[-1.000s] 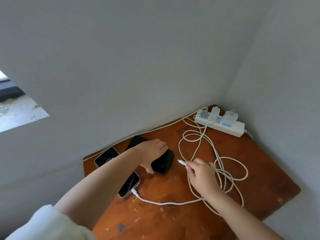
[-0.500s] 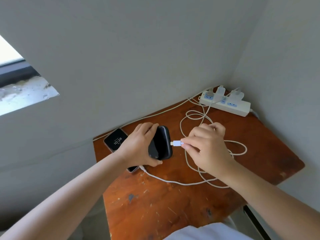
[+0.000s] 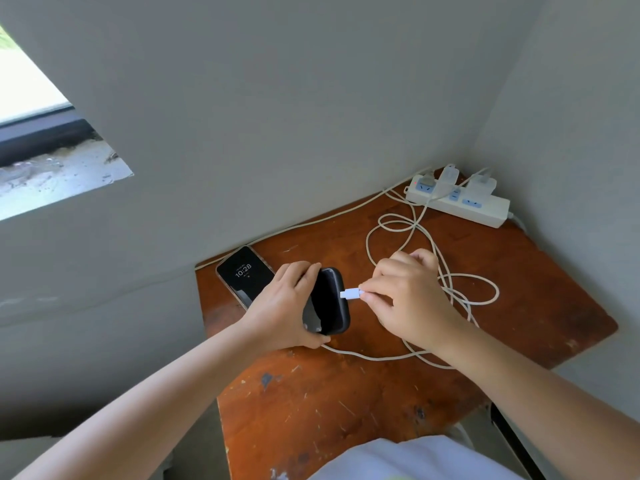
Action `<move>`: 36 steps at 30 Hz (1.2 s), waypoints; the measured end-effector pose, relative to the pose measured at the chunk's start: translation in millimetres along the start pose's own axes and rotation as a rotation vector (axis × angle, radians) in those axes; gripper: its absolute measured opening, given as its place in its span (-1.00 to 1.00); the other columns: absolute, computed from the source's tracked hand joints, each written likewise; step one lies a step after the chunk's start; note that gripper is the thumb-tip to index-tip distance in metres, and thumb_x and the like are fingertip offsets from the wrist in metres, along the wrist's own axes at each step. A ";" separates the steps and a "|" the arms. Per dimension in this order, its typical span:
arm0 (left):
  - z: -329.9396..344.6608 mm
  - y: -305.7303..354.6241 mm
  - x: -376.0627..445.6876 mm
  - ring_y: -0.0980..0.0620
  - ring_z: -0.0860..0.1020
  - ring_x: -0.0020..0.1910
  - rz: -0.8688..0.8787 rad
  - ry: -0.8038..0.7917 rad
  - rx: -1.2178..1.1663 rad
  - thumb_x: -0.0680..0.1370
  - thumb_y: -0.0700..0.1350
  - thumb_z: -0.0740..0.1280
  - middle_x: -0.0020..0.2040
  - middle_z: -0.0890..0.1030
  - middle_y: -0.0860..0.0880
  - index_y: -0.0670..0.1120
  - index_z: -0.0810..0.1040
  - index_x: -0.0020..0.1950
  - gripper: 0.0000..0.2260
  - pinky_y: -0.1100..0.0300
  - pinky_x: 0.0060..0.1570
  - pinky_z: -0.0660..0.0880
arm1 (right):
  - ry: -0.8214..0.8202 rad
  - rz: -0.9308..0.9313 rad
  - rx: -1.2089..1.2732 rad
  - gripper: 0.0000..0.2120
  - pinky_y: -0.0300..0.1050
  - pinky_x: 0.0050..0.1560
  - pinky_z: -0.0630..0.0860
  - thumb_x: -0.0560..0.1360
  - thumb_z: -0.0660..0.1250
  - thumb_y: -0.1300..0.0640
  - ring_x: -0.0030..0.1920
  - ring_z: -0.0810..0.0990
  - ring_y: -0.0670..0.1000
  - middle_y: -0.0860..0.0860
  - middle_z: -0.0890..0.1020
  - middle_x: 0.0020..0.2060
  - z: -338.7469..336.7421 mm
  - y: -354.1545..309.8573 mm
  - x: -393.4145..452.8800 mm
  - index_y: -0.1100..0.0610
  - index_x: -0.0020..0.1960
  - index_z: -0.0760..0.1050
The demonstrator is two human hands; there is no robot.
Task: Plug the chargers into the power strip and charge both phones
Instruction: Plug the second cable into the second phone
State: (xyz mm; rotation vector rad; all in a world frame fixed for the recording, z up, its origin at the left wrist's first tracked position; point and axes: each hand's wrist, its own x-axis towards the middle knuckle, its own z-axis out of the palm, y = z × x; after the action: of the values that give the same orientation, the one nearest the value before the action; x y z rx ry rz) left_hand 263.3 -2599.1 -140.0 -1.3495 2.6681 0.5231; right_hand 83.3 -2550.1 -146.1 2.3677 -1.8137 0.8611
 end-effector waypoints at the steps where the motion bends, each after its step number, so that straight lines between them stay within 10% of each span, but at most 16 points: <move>1: 0.2 0.1 -0.3 0.01 0.12 0.44 0.000 0.008 -0.007 0.35 0.14 0.44 0.46 0.17 -0.02 -0.07 0.04 0.49 -0.13 0.23 0.35 0.24 | 0.007 0.010 0.001 -0.95 -0.25 -0.12 0.02 0.24 0.40 0.19 -0.39 0.58 0.03 -0.01 0.61 -0.48 -0.6 0.8 0.1 0.11 -0.36 0.64; 13: 6.5 2.3 2.7 0.02 0.11 0.43 0.010 0.012 -0.012 0.36 0.16 0.42 0.46 0.16 0.00 -0.04 0.02 0.49 -0.14 0.25 0.34 0.26 | -0.011 -0.027 -0.067 -0.88 -0.07 -0.09 0.32 0.16 0.57 0.26 -0.39 0.59 0.04 0.01 0.60 -0.49 0.4 3.8 -4.2 0.13 -0.37 0.65; 36: 15.7 6.5 10.7 0.00 0.09 0.45 0.009 -0.016 -0.001 0.37 0.17 0.41 0.48 0.14 -0.03 -0.05 -0.02 0.51 -0.12 0.22 0.37 0.25 | -0.058 -0.128 -0.068 -0.96 -0.12 -0.10 0.19 0.21 0.42 0.20 -0.40 0.56 0.04 -0.01 0.58 -0.50 5.7 17.2 -2.8 0.11 -0.40 0.63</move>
State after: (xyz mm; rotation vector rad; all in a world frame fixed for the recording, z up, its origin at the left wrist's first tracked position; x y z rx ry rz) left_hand 250.8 -2598.2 -155.6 -1.3292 2.6627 0.5338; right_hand 69.6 -2555.1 -157.2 2.4588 -1.6597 0.7120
